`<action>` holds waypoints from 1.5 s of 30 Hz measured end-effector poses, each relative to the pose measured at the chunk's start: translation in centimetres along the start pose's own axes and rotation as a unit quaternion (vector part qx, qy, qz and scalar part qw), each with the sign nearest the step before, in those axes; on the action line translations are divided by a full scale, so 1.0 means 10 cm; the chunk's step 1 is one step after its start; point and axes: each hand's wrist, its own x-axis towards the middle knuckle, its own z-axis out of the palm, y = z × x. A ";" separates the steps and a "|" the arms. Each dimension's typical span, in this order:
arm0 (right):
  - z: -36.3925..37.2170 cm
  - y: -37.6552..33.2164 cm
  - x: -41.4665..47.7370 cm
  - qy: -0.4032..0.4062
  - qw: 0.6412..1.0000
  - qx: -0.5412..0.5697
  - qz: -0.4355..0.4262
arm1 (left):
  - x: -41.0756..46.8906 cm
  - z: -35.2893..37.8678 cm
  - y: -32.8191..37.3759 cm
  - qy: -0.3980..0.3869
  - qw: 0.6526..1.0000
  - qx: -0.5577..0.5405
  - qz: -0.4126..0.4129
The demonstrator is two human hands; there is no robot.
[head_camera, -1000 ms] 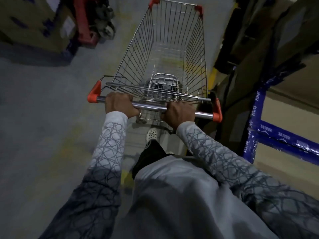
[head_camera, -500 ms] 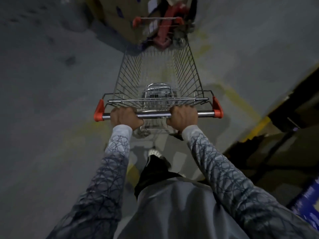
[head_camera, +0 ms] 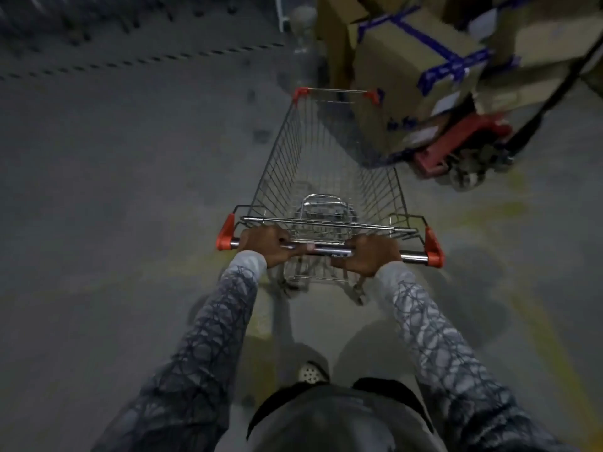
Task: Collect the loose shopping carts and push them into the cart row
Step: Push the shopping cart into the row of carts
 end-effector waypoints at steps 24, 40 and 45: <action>-1.67 -0.79 3.98 0.126 0.985 -0.003 -0.116 | 3.54 -1.47 -1.38 -0.014 0.981 0.010 -0.192; -2.91 -2.35 6.72 0.110 0.986 0.018 -0.120 | 5.69 -2.56 -3.24 0.034 0.976 0.000 -0.213; -3.29 -2.83 7.65 0.066 0.987 0.028 -0.141 | 6.46 -2.88 -3.99 0.067 0.976 -0.011 -0.207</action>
